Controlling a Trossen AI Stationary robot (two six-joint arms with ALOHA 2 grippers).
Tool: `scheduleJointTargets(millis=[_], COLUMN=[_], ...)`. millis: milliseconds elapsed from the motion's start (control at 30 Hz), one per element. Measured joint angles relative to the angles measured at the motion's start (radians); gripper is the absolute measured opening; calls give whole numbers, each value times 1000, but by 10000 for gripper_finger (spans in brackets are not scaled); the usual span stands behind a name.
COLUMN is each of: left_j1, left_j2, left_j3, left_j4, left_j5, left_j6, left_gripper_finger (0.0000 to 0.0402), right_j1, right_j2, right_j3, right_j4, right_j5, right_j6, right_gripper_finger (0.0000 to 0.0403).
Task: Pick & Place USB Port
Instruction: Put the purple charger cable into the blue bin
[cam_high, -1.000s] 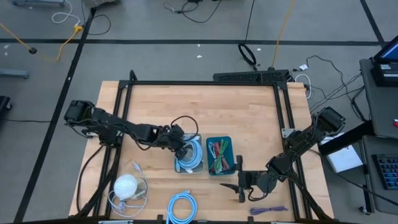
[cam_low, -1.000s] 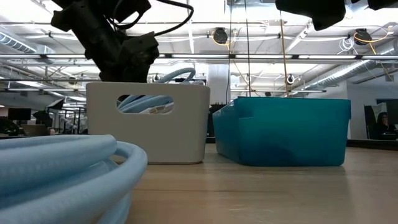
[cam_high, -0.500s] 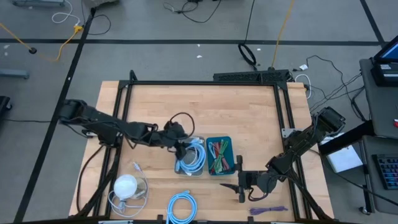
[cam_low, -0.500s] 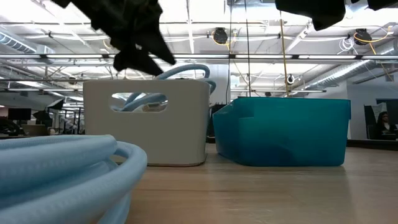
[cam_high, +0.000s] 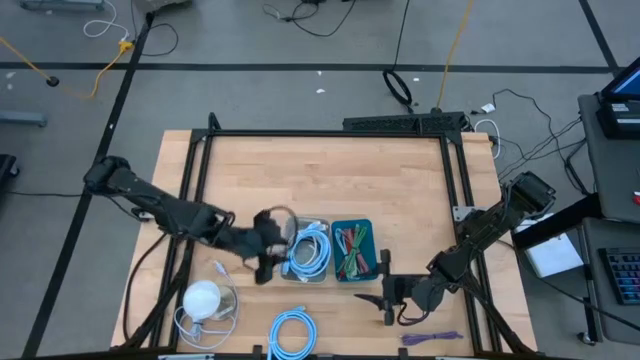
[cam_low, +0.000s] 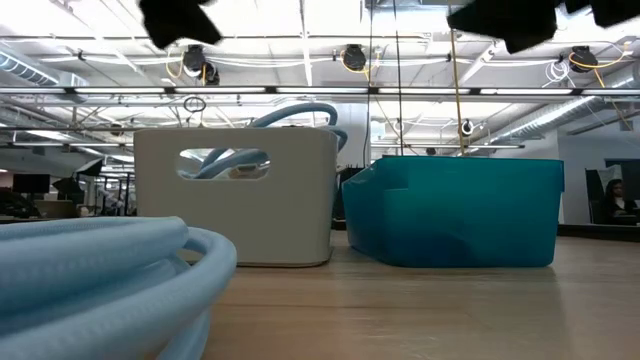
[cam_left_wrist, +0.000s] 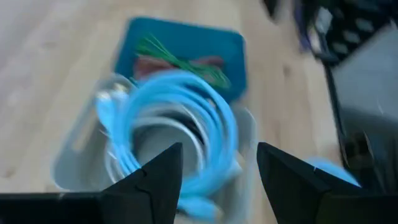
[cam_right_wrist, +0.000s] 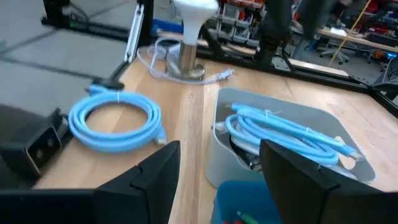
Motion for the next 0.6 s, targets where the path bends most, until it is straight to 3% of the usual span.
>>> scheduleJointTargets(millis=[100,200,400,600], left_j1=[-77,-159,-282,-299], left_j2=[1,1,15,15], left_j3=[2,2,-30,-112], left_j4=[-53,-91,-131,-127], left_j5=[-3,-91,-316,-365], left_j6=[-20,-73,-151,-265], left_gripper_finger=[200,194,191,191], right_j1=[14,39,122,225], right_j2=[-32,-100,-220,-131], right_j3=[0,0,96,253], right_j4=[-157,-409,-883,-1043], right_j5=[-5,-41,-284,-481], right_j6=[10,137,604,943], right_gripper_finger=[212,212,210,187])
